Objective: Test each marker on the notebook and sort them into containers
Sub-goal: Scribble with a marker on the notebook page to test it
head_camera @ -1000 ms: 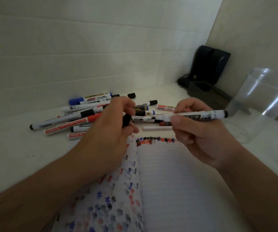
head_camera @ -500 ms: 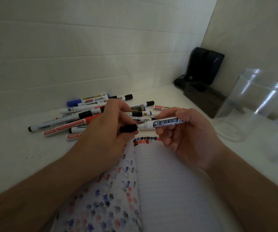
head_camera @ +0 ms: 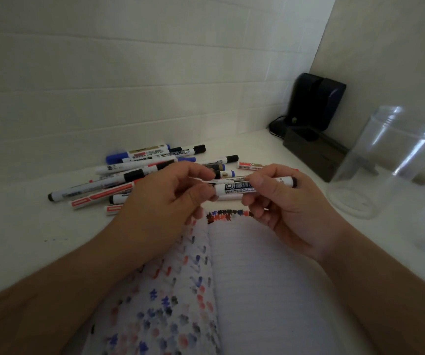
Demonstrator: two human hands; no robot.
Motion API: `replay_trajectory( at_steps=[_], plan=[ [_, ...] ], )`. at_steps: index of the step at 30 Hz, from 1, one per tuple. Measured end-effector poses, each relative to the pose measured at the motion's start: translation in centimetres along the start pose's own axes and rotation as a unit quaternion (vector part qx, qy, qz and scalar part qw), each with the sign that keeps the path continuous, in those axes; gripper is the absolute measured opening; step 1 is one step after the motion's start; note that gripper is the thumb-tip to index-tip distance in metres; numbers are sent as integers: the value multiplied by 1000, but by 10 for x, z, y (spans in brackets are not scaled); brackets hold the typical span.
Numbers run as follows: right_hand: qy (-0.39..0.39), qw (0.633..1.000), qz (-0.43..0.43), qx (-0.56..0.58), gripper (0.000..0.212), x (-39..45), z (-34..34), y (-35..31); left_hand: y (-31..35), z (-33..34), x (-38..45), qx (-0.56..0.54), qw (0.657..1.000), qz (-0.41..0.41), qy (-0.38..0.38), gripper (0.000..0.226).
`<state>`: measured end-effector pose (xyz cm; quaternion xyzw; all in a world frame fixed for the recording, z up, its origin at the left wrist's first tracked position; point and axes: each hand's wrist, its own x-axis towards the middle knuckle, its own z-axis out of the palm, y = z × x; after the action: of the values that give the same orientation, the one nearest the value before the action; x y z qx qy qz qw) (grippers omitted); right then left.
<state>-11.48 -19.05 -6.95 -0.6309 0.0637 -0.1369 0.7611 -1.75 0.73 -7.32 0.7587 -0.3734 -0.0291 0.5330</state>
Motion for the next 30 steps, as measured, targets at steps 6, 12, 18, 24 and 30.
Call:
replay_trajectory(
  at_steps=[6,12,18,24,30],
  plan=[
    [-30,972,-97,-210,18,-6,9,3,-6,6,1,-66,997,-48,4,36],
    [-43,984,-92,-146,4,-4,17,0,-1,9,5,-129,991,-25,-1,34],
    [17,953,-65,-297,18,-13,11,-24,12,12,-5,55,995,49,-61,29],
    [32,931,-20,-362,7,-111,-24,-50,64,35,-33,201,952,97,-208,32],
    [211,958,-82,-175,15,-311,-88,-31,149,136,-109,-41,952,101,-287,10]
  ],
)
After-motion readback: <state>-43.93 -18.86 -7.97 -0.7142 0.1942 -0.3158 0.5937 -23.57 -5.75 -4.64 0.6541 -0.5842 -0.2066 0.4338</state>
